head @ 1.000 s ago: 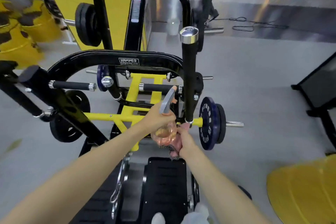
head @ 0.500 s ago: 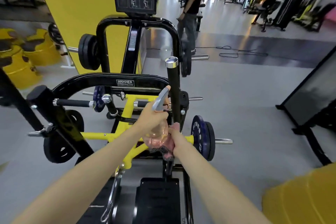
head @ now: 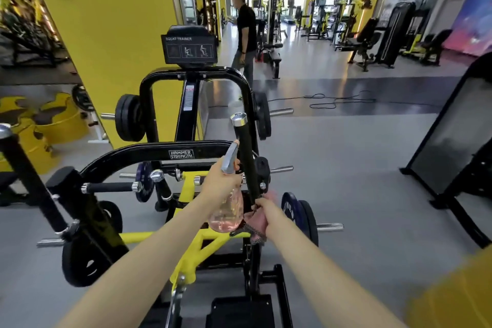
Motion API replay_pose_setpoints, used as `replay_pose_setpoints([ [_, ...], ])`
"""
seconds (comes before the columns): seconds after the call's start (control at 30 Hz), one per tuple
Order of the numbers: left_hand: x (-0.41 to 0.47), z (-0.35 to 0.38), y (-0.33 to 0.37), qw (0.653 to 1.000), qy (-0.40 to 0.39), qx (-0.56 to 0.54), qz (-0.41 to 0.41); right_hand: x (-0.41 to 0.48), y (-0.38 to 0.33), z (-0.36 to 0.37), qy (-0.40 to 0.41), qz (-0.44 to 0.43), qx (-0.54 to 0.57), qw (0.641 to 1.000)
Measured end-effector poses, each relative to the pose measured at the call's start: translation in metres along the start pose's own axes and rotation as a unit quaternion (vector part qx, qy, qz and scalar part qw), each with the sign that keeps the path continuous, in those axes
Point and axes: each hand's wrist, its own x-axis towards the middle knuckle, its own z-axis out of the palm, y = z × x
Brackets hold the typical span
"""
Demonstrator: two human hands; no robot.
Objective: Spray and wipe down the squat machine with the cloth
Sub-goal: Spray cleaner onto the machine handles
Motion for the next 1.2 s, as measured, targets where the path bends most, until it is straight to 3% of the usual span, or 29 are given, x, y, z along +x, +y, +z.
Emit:
replay_pose_setpoints([
  [0.2, -0.002, 0.009, -0.024, 0.998, -0.060, 0.019, 0.009, -0.011, 0.003, -0.014, 0.010, 0.027, 0.011, 1.000],
  [0.37, -0.001, 0.024, -0.058, 0.996, -0.045, 0.054, -0.056, -0.022, 0.002, -0.027, -0.023, 0.036, -0.049, 0.998],
  [0.63, -0.010, 0.043, -0.104, 0.969, -0.074, 0.214, -0.104, -0.021, 0.011, -0.048, -0.027, 0.044, -0.062, 0.997],
  [0.8, -0.019, 0.056, -0.125, 0.959, -0.075, 0.229, -0.147, 0.008, 0.021, -0.059, 0.015, 0.041, -0.149, 0.988],
  [0.97, -0.021, 0.060, -0.140, 0.943, -0.117, 0.270, -0.154, 0.030, 0.027, -0.062, 0.053, 0.092, -0.209, 0.972],
  [1.2, -0.008, 0.038, -0.140, 0.966, -0.106, 0.126, -0.197, -0.011, 0.009, -0.054, 0.089, 0.090, -0.194, 0.973],
])
